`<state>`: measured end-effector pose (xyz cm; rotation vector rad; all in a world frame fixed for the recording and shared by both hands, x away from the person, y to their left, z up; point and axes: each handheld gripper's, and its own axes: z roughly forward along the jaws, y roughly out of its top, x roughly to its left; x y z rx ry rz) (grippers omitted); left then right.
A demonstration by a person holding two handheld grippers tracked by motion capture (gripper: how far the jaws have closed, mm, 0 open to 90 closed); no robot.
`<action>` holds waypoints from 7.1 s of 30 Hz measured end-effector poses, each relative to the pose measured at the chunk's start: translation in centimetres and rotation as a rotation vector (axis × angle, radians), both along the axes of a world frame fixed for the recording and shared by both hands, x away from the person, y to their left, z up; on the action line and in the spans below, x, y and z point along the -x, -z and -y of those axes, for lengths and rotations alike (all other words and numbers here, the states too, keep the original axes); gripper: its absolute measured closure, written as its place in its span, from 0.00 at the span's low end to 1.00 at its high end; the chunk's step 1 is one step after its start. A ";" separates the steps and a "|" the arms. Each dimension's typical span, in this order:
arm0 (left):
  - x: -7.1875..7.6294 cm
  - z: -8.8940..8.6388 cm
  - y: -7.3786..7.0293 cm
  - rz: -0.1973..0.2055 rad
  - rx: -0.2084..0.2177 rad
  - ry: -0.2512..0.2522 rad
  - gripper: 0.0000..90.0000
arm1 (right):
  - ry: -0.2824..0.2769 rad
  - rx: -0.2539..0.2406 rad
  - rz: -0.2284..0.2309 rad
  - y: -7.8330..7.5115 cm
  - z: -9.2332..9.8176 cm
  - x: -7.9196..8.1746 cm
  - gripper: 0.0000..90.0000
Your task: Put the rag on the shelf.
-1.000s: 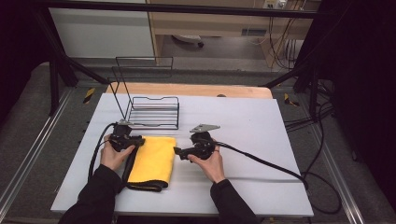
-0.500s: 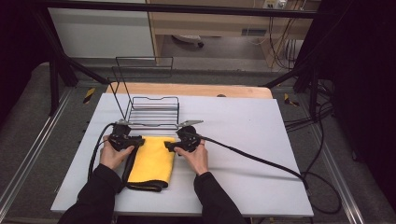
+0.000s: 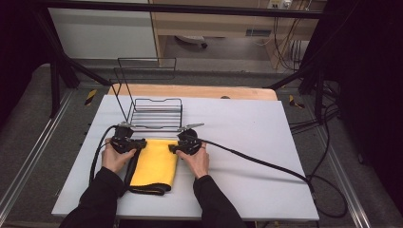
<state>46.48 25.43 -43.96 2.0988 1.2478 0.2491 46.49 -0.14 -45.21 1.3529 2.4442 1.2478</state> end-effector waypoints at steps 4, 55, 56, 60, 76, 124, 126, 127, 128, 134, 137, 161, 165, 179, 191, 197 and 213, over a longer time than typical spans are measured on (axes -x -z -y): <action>0.0 0.1 0.0 0.004 -0.003 -0.002 0.87 | 0.002 0.001 -0.021 -0.1 -0.1 -0.1 0.75; 7.1 -2.7 -7.9 0.349 0.178 0.021 0.90 | -0.090 -0.201 0.242 -7.5 1.4 4.1 0.91; 7.2 -2.7 -8.1 0.358 0.179 0.019 0.90 | -0.091 -0.206 0.248 -7.7 1.4 4.2 0.91; 7.7 -2.5 -8.9 0.392 0.189 0.017 0.90 | -0.095 -0.215 0.276 -8.4 1.7 4.4 0.91; 9.8 -2.1 -11.7 0.533 0.229 -0.006 0.90 | -0.113 -0.237 0.409 -12.1 2.3 5.4 0.91; 10.0 -2.4 -18.0 0.817 0.389 -0.070 0.90 | -0.074 -0.283 0.744 -20.5 1.4 7.1 0.91; 10.0 -2.4 -18.4 0.832 0.391 -0.071 0.90 | -0.072 -0.286 0.751 -21.0 1.3 6.9 0.91; 9.9 -2.4 -18.5 0.834 0.401 -0.069 0.90 | -0.068 -0.287 0.757 -21.2 1.3 6.9 0.91; 9.9 -2.3 -18.7 0.839 0.404 -0.073 0.90 | -0.067 -0.285 0.760 -21.5 1.3 6.8 0.91; 9.4 -2.4 -19.6 0.856 0.438 -0.081 0.90 | -0.059 -0.292 0.784 -22.6 1.1 6.6 0.91; 9.3 -2.5 -20.0 0.874 0.449 -0.077 0.90 | -0.057 -0.294 0.798 -23.1 1.0 6.5 0.91; 8.3 -2.7 -24.9 0.962 0.460 -0.096 0.90 | -0.038 -0.297 0.889 -28.2 0.1 5.9 0.92; 7.8 -2.6 -25.8 0.971 0.461 -0.097 0.90 | -0.029 -0.294 0.901 -29.1 0.0 5.5 0.92; 5.5 -2.6 -28.4 0.977 0.448 -0.101 0.90 | -0.001 -0.286 0.934 -31.5 -0.4 3.7 0.92; 3.5 -2.8 -30.4 0.975 0.450 -0.112 0.90 | 0.011 -0.282 0.949 -33.3 -0.9 2.1 0.92; 2.4 -2.6 -31.5 0.975 0.428 -0.121 0.90 | 0.028 -0.284 0.951 -34.0 -1.1 1.3 0.92; -1.5 -2.4 -31.8 0.938 0.415 -0.137 0.90 | 0.066 -0.246 0.949 -34.2 -1.6 -1.6 0.92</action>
